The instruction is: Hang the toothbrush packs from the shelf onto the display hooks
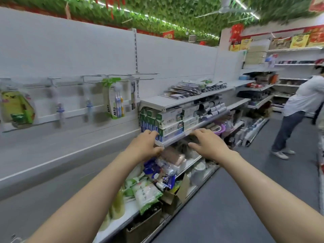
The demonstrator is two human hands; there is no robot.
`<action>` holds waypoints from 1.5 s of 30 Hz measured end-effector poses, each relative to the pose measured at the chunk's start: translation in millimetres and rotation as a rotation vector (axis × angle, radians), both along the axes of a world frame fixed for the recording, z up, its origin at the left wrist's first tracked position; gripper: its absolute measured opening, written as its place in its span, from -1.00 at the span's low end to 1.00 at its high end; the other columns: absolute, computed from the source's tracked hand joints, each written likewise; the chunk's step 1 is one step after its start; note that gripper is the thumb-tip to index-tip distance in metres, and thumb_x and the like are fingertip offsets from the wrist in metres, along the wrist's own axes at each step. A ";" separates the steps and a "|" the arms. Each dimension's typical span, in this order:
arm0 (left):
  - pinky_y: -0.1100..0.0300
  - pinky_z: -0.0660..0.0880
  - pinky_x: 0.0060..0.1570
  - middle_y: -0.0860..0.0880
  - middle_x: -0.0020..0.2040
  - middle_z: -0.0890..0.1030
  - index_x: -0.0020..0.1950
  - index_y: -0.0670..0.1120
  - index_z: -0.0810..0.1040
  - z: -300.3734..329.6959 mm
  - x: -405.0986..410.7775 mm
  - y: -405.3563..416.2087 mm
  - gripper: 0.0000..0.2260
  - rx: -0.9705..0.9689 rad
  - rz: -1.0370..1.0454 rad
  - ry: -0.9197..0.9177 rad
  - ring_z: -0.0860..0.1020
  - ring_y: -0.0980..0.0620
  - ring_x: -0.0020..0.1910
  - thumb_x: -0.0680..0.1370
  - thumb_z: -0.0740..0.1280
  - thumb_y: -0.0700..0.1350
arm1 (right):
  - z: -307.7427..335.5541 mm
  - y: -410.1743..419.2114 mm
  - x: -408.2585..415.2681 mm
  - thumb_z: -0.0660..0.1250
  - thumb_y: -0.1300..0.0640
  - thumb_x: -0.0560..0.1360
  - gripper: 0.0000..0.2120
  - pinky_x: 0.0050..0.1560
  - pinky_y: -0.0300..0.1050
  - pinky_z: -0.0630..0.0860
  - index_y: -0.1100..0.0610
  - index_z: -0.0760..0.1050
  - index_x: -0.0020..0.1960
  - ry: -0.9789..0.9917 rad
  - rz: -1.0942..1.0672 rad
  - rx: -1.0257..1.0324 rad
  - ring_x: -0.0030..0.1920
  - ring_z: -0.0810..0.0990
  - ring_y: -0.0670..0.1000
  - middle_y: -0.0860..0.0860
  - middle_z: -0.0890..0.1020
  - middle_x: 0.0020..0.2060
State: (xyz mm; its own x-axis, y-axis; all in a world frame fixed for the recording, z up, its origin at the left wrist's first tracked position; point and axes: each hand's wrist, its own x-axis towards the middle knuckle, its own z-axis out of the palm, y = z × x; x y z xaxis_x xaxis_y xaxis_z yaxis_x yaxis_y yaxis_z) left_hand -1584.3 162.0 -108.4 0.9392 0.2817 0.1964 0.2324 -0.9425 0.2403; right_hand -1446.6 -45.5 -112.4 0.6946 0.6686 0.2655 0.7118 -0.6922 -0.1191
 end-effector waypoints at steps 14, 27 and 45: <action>0.00 0.46 0.20 -0.07 0.35 0.44 0.43 -0.04 0.35 -50.4 363.3 -86.3 -0.49 0.093 -0.411 -0.062 0.45 -0.12 0.30 0.55 0.34 0.13 | -44.8 -104.4 256.9 0.20 -0.13 0.64 -0.52 0.35 0.00 0.40 0.00 0.30 0.51 0.073 -0.431 -0.038 0.47 0.30 0.07 -0.02 0.37 0.47; -0.04 0.45 0.21 -0.08 0.30 0.47 0.35 -0.06 0.40 -101.8 620.8 -155.1 -0.53 0.069 -0.476 0.068 0.45 -0.13 0.30 0.56 0.30 0.18 | -101.9 -175.9 495.2 0.19 -0.17 0.63 -0.53 0.40 0.03 0.36 0.01 0.36 0.47 0.188 -0.473 -0.020 0.46 0.33 0.04 -0.04 0.42 0.45; -0.01 0.44 0.21 -0.10 0.33 0.47 0.37 -0.05 0.41 -19.0 983.9 -206.6 -0.53 0.190 -0.194 -0.021 0.45 -0.14 0.30 0.58 0.25 0.20 | -19.9 -227.0 920.4 0.18 -0.17 0.63 -0.50 0.39 0.05 0.38 0.04 0.35 0.48 0.053 -0.153 0.023 0.44 0.35 0.06 -0.01 0.42 0.44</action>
State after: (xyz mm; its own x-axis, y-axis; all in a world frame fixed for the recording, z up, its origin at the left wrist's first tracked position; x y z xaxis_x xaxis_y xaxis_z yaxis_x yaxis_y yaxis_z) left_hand -600.4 -44.5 -127.4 0.9672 0.0527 0.2485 0.0395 -0.9975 0.0578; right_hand -526.2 -272.5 -132.3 0.8011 0.5482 0.2403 0.5909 -0.7885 -0.1708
